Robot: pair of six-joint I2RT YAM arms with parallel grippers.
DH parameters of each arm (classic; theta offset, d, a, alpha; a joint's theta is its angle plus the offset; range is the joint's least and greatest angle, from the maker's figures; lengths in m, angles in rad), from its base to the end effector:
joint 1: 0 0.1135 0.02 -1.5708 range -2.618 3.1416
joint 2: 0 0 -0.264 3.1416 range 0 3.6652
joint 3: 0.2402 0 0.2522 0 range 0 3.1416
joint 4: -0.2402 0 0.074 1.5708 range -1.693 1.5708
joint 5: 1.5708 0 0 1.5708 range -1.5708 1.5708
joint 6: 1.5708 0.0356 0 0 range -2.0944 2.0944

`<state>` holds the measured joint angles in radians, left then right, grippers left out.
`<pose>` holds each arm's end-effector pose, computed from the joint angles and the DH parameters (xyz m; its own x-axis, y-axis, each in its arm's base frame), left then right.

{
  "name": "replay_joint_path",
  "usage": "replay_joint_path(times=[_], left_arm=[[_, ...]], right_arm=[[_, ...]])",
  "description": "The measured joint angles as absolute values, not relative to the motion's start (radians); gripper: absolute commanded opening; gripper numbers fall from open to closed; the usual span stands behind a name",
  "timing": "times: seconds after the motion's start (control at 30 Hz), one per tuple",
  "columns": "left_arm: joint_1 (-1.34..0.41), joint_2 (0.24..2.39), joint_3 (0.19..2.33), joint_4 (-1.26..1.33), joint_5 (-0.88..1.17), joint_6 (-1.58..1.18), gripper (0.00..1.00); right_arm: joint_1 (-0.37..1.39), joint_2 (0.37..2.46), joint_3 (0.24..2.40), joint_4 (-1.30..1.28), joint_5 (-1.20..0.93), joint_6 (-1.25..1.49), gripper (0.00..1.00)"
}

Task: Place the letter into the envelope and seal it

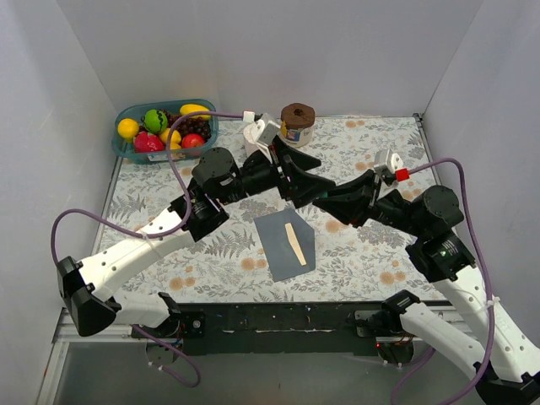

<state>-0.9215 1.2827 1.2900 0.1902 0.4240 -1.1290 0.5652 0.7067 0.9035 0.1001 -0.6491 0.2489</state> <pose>0.1660 -0.2429 0.4493 -0.8260 -0.2745 -0.4922 0.5219 -0.0431 -0.8519 0.1114 0.0962 0.4216 0.0141 0.2413 -0.9703 -0.9475 0.3134 0.0642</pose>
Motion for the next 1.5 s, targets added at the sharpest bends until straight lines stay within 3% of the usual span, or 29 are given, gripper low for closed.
replay_joint_path(times=[0.27,0.77,0.87,1.03,1.1,1.33,1.47,1.5], left_arm=[[-0.910,1.259,1.250,0.160,0.156,-1.163,0.73],[-0.914,1.367,1.313,0.075,0.150,-1.172,0.55],[-0.916,1.377,1.316,0.072,0.159,-1.177,0.45],[-0.925,1.377,1.327,0.072,0.178,-1.183,0.07],[-0.926,1.378,1.330,0.070,0.186,-1.176,0.01],[-0.909,1.378,1.328,0.102,0.307,-1.164,0.00],[-0.884,1.377,1.329,0.147,0.517,-1.144,0.00],[-0.880,1.374,1.329,0.162,0.580,-1.142,0.24]], right_arm=[[0.565,0.724,0.904,-0.002,-0.422,0.228,0.01],[0.565,0.748,0.909,-0.058,-0.311,0.231,0.01],[0.564,0.749,0.909,-0.064,-0.310,0.232,0.01],[0.564,0.752,0.909,-0.065,-0.313,0.232,0.01],[0.564,0.754,0.909,-0.065,-0.313,0.233,0.01],[0.561,0.748,0.913,-0.058,-0.352,0.229,0.01],[0.543,0.727,0.916,-0.051,-0.492,0.215,0.01],[0.537,0.717,0.916,-0.046,-0.548,0.212,0.01]])
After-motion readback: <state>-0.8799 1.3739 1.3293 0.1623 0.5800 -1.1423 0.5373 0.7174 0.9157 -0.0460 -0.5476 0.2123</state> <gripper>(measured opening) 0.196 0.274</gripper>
